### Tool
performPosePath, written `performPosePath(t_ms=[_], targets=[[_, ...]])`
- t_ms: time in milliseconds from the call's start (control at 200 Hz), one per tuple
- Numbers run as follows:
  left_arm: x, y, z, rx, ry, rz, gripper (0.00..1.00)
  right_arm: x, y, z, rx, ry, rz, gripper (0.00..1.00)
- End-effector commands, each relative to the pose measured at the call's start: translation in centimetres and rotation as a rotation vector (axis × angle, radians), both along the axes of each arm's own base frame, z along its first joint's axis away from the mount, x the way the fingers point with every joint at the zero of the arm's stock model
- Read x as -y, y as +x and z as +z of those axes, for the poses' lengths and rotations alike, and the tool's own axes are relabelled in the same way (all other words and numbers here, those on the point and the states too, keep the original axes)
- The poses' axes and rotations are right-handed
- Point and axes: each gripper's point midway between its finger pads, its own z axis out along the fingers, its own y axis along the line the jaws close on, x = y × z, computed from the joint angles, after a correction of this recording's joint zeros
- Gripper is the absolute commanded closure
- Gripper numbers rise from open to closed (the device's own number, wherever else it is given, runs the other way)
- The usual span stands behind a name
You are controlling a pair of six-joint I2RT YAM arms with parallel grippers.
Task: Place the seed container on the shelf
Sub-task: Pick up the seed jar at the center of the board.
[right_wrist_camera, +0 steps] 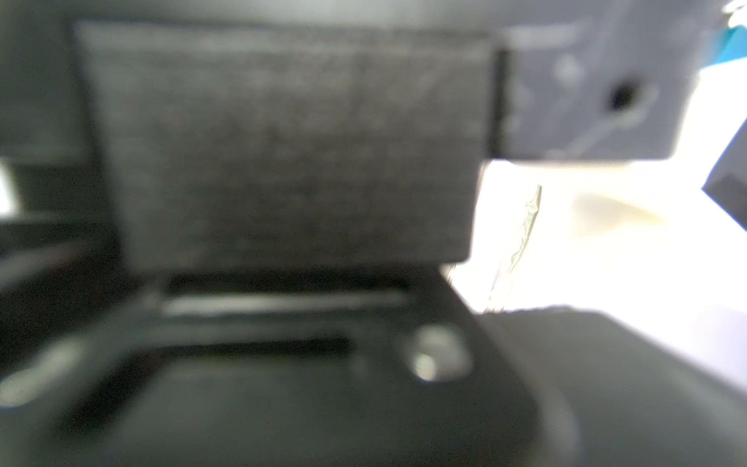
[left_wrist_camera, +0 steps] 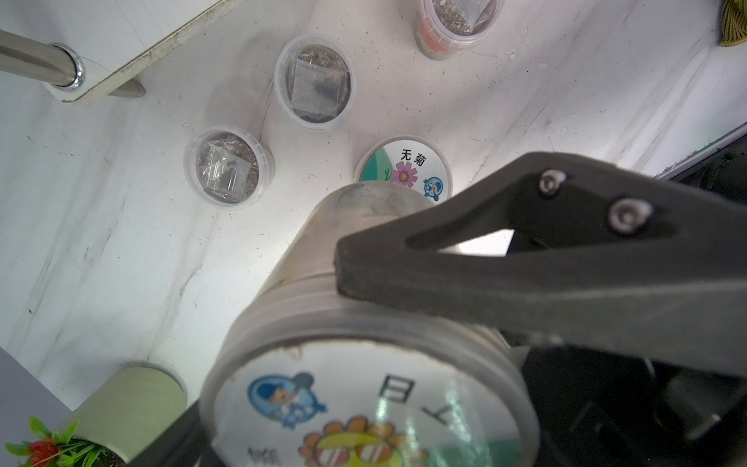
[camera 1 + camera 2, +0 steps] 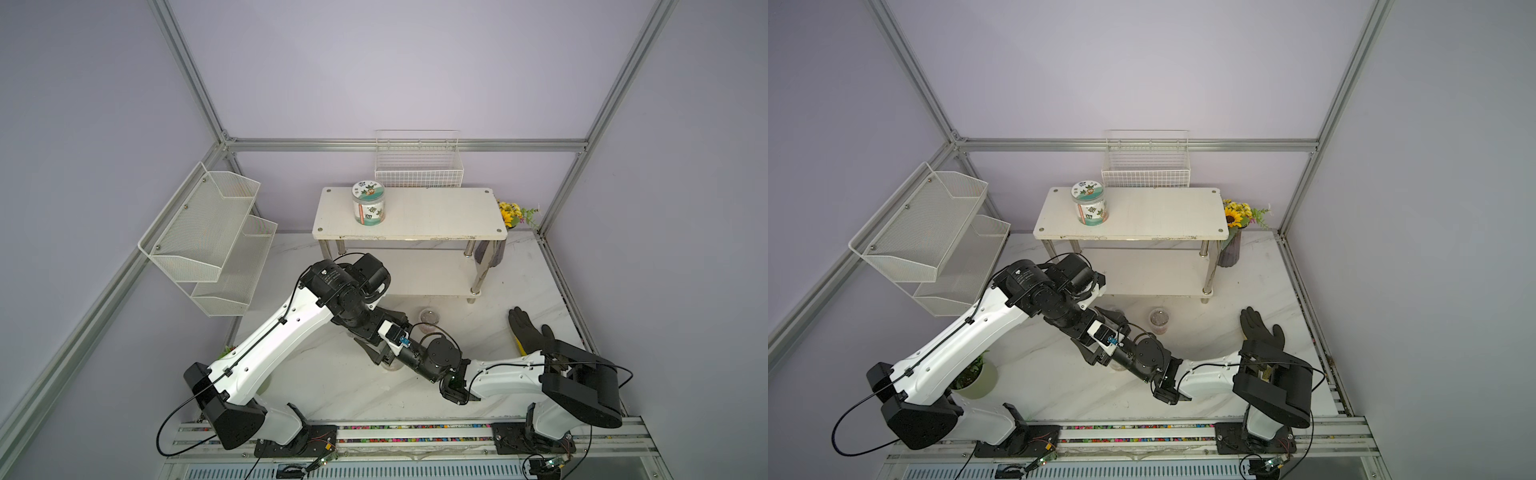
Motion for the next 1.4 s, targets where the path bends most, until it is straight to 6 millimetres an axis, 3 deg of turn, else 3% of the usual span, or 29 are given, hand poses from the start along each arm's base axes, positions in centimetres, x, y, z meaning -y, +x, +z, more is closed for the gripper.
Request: performPosePath(t_ms=[0,275,515,1395], targets=[[2.8,-1.2,3.0,0.01,-0.181,-0.071,0.48,-0.3,1.5,-2.8,-0.035,-0.103,-0.037,0.39],[2.8,-1.2,3.5,0.027,-0.202,-0.076,0.21,0.0,1.3,-2.8,-0.026,-0.103,-0.035,0.46],[2.7,-0.9,4.3,0.065,-0.215,-0.07,0.11,0.2,1.1,-2.8,-0.025,-0.101,-0.03,0.49],[1.0,0.3,4.0,0.139,-0.153,-0.015,0.02,1.9,-0.6,-0.3,0.057,-0.015,0.013,0.51]])
